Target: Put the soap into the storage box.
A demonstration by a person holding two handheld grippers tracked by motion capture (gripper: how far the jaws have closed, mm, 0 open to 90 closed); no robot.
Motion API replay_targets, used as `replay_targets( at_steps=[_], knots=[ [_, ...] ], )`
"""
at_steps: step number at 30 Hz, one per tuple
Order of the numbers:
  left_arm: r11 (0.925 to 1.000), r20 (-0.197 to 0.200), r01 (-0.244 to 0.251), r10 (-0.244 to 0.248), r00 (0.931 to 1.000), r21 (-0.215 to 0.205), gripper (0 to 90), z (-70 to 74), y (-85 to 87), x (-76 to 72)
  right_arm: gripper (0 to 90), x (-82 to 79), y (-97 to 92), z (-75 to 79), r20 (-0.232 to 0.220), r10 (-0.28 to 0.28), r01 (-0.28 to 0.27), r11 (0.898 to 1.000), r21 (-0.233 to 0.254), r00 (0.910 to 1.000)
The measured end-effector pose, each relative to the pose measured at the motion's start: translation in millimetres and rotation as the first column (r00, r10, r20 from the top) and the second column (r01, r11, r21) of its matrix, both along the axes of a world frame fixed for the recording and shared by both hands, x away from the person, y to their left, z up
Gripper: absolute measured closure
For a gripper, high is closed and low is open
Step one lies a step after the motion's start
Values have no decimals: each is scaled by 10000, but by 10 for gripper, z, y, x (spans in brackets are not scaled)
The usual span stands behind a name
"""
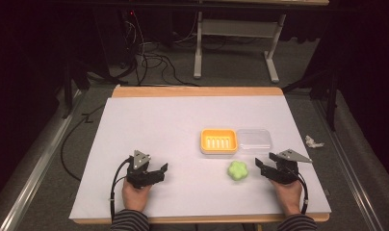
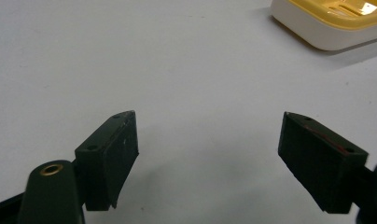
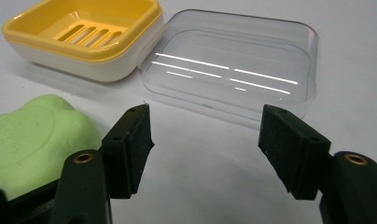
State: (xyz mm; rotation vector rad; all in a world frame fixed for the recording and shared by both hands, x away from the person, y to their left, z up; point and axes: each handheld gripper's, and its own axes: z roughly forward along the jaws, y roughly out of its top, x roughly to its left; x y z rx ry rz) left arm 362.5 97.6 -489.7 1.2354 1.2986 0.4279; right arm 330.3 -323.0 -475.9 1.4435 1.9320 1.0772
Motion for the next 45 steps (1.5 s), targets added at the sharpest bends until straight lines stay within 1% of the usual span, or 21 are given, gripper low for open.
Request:
replay_targets(
  at_steps=[1,2,5,6,7,8,10,13,14,16,20,22,27,28,29,35,36,39,43,45],
  knots=[
    [10000,0,0,0,10000,0,205,0,0,0,351,0,0,0,0,0,0,10000,0,10000],
    [10000,7,10,-10,10000,1,205,0,-1,-1,343,-16,15,4,-138,81,-80,10000,27,9999],
    [10000,3,14,-14,10000,3,205,0,0,-1,343,-33,19,12,-235,188,-188,9998,31,9995],
    [10000,-6,10,-10,10000,3,205,0,1,1,343,-51,21,20,-349,216,-211,9997,147,9992],
    [10000,-6,10,-10,10000,3,205,0,1,1,343,-51,21,20,-349,216,-211,9997,147,9992],
    [10000,-63,11,-11,10000,13,205,-2,2,6,340,-69,29,30,-489,224,-212,9995,238,9986],
    [10000,-81,17,-17,10000,-5,204,-1,2,6,339,-73,31,33,-502,246,-234,9994,246,9984],
    [10000,-69,28,-28,10000,-2,203,0,4,5,336,-88,44,57,-701,315,-303,9994,171,9970],
    [10000,-77,44,-44,10000,-15,203,0,4,4,336,-88,44,57,-701,315,-303,9994,171,9970],
    [10000,-78,55,-55,10000,7,203,0,5,4,329,-106,66,70,-771,317,-297,9992,274,9965],
    [10000,-63,40,-40,10000,22,203,-1,5,3,321,-126,83,80,-646,416,-397,9987,306,9970],
    [10000,-46,19,-20,10000,-36,203,0,2,4,317,-148,96,90,-563,440,-417,9983,414,9974],
    [10000,-35,38,-38,10000,28,203,0,5,1,316,-175,107,109,-546,512,-488,9978,452,9972],
    [10000,-24,35,-35,10000,19,203,0,5,0,330,-190,115,132,-678,647,-621,9973,399,9956],
    [10000,-20,36,-36,10000,24,203,0,4,0,330,-197,120,139,-697,671,-646,9972,379,9953],
    [10000,-20,37,-37,10000,16,203,0,3,0,330,-245,159,174,-676,863,-847,9960,268,9940],
    [10000,-20,41,-41,10000,11,203,0,4,0,329,-262,183,184,-692,947,-937,9955,164,9931],
    [10000,-10,31,-31,10000,8,203,0,2,-1,328,-276,199,195,-697,988,-980,9951,139,9927],
    [10000,-14,29,-29,10000,7,203,0,2,0,325,-315,236,230,-599,1136,-1130,9935,128,9917],
    [10000,-12,22,-22,10000,1,203,0,2,0,323,-323,248,240,-605,1239,-1240,9923,28,9904]
  ],
)
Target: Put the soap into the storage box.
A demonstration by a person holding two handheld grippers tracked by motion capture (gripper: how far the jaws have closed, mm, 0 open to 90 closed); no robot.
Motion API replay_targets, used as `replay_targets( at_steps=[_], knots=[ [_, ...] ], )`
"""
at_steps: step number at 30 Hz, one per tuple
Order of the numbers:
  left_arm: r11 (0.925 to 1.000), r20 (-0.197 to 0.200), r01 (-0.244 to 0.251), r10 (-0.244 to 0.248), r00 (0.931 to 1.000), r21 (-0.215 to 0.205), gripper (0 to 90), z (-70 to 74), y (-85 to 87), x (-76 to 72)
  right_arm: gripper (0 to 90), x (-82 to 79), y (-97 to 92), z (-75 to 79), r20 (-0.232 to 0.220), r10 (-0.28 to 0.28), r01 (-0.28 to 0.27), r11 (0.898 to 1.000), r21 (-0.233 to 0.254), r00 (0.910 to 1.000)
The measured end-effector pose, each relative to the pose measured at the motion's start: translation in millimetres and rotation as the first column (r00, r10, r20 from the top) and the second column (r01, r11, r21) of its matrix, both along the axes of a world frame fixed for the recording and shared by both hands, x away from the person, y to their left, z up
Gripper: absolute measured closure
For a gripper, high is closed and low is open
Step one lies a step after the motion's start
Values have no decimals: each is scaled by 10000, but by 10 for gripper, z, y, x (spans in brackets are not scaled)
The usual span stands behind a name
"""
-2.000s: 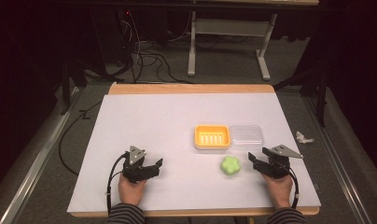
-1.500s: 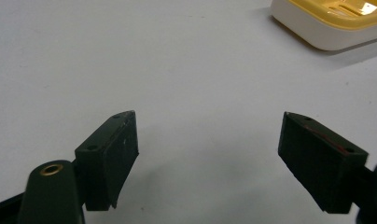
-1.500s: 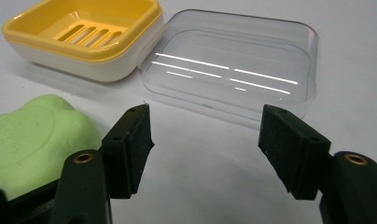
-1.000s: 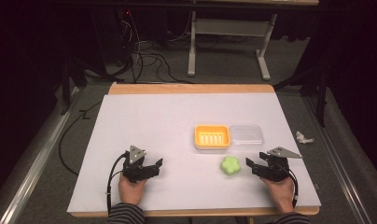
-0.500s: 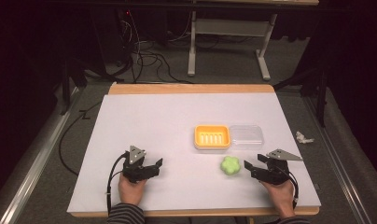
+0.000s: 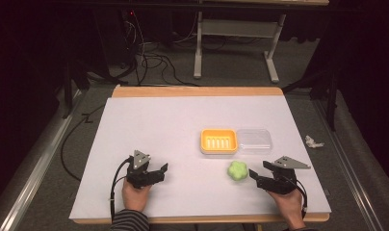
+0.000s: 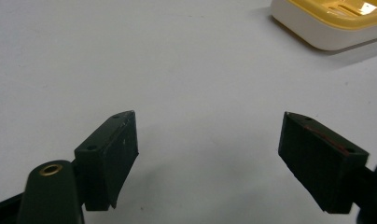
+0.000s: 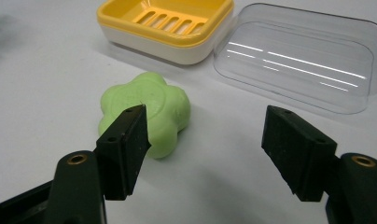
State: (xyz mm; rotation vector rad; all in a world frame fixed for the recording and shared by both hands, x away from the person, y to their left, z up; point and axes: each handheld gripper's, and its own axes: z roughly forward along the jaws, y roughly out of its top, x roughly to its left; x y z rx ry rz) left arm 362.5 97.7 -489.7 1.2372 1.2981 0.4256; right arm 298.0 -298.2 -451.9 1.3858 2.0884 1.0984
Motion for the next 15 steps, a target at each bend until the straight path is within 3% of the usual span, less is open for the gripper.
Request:
replay_targets(
  at_steps=[15],
  knots=[
    [10000,-12,-7,7,10000,8,204,-1,0,1,282,44,244,3,-262,801,-813,9956,-462,9964]
  ],
)
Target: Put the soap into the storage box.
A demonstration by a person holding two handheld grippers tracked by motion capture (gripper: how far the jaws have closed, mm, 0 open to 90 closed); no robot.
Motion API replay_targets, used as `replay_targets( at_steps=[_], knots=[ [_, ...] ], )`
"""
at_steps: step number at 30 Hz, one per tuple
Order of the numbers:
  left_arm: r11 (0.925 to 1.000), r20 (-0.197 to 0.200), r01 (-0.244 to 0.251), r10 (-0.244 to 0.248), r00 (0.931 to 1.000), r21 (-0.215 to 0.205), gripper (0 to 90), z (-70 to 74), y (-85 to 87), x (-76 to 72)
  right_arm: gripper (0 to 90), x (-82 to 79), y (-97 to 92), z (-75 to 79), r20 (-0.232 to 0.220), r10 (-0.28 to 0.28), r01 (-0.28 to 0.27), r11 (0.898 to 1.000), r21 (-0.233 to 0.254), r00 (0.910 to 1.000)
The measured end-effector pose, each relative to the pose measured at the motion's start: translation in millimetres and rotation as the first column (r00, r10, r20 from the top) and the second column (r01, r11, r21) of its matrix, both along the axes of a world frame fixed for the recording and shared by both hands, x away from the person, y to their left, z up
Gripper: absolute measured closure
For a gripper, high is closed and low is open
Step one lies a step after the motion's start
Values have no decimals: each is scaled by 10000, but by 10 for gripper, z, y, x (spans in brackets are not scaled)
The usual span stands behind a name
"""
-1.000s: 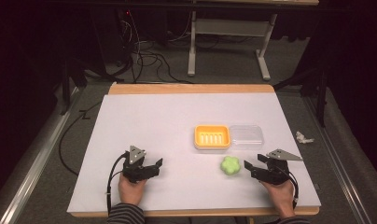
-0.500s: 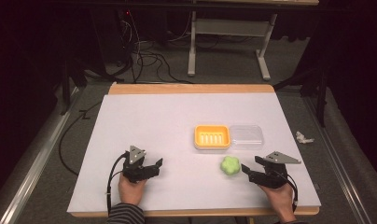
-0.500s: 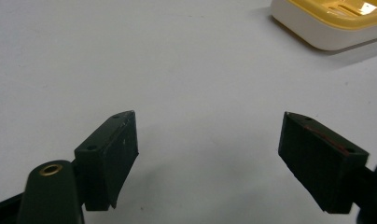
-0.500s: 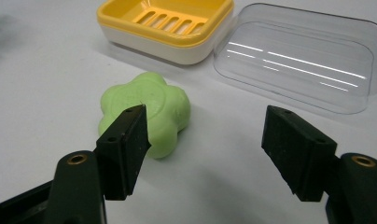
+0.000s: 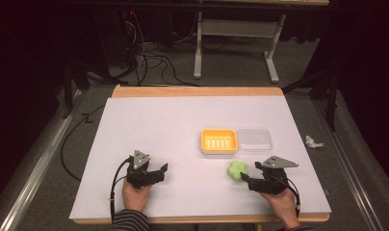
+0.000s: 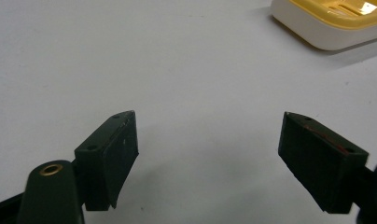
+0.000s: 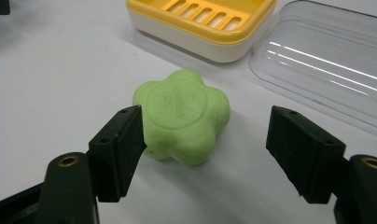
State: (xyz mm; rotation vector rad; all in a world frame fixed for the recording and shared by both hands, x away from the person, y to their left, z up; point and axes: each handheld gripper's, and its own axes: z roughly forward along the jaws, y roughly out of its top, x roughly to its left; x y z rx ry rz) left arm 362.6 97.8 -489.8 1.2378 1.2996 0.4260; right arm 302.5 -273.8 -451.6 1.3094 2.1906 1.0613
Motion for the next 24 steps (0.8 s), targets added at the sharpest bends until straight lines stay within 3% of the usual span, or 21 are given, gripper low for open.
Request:
replay_targets(
  at_steps=[8,24],
  knots=[
    [10000,3,4,-4,10000,-13,204,0,0,0,249,59,130,-11,-129,305,-309,9990,-313,9995],
    [10000,-2,14,-14,10000,-9,204,1,2,-1,199,209,319,-93,-734,279,-362,9928,-1145,9969]
  ],
)
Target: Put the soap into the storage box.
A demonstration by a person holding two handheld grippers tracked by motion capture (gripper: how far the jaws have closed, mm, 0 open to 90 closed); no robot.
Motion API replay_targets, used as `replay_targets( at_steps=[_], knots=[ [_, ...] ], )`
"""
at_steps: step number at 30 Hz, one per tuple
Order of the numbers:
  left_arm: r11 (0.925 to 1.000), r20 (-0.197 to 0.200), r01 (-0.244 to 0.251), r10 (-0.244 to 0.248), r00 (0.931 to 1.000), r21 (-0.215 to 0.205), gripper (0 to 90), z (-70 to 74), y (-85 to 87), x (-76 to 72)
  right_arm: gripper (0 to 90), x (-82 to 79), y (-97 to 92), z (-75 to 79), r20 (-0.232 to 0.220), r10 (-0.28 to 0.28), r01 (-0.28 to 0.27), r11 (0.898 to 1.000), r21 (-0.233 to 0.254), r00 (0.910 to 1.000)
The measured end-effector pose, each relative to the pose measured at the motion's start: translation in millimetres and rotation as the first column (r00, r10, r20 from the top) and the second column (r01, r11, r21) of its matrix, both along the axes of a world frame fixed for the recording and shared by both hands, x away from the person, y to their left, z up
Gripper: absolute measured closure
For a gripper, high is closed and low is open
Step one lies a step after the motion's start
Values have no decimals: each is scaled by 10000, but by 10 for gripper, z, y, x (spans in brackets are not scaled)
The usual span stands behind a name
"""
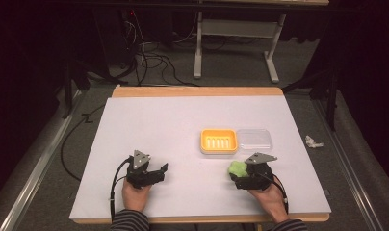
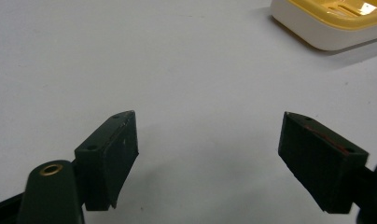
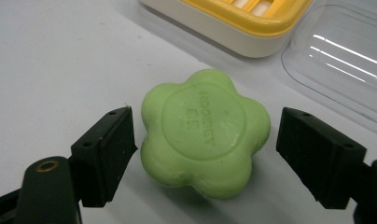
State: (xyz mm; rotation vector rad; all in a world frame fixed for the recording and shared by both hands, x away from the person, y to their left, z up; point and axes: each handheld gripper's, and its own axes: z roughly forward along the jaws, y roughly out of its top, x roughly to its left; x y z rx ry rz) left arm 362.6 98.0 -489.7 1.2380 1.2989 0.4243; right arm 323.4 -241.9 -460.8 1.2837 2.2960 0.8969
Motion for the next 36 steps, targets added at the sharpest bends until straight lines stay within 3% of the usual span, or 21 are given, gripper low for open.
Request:
replay_targets(
  at_steps=[14,28,36],
  knots=[
    [10000,-11,10,-10,10000,9,204,-1,0,1,209,102,92,-91,-499,-203,180,9988,-462,9985],
    [10000,-11,11,-11,10000,4,204,0,1,1,263,125,105,-92,-573,30,-65,9981,-617,9984],
    [10000,-5,-21,21,10000,-57,204,0,-3,3,267,67,107,-56,-2,350,-349,9964,-772,9994]
  ],
)
